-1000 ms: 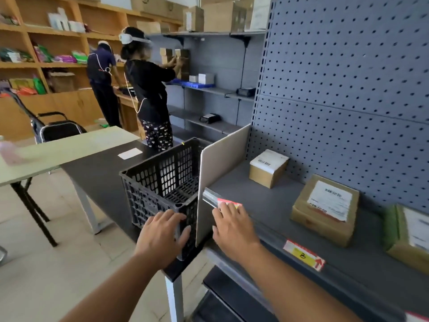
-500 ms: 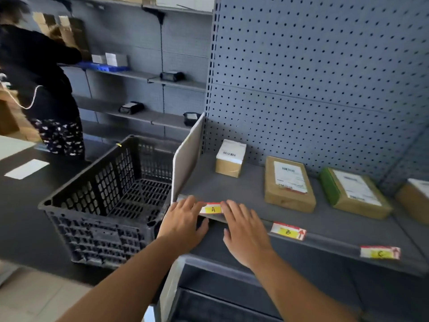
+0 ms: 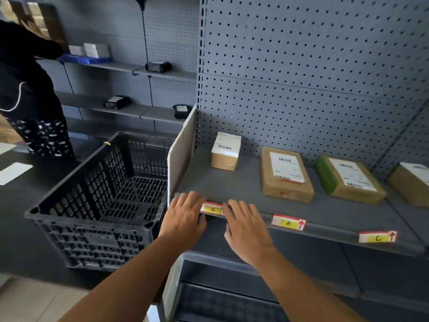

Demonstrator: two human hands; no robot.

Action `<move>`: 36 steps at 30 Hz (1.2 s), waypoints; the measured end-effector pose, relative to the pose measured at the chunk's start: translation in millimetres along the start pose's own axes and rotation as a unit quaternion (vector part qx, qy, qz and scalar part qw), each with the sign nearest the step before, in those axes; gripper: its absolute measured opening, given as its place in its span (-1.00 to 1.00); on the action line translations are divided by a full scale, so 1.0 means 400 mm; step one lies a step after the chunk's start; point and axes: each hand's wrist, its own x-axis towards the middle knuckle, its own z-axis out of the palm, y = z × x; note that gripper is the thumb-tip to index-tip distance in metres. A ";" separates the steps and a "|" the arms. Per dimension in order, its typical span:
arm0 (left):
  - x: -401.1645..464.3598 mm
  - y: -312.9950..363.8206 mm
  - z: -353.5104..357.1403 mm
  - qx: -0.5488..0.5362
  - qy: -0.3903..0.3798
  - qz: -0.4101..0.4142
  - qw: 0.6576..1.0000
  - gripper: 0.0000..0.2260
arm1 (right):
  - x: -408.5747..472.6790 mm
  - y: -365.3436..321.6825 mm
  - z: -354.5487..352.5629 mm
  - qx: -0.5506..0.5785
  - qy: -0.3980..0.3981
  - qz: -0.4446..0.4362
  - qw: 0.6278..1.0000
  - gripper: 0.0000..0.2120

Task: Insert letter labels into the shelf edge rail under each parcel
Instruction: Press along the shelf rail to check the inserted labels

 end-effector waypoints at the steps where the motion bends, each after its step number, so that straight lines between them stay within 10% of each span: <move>1: 0.002 -0.002 0.000 0.005 -0.001 0.002 1.000 -0.62 | -0.002 -0.001 0.002 0.001 -0.002 -0.001 1.000 -0.47; 25: -0.022 -0.005 0.018 0.043 0.002 0.011 0.999 -0.53 | 0.003 -0.063 0.015 0.046 0.020 0.050 0.997 -0.41; 36: 0.032 0.234 0.061 0.026 0.013 0.052 0.998 -0.55 | -0.200 0.207 0.033 -0.002 0.059 0.145 0.988 -0.49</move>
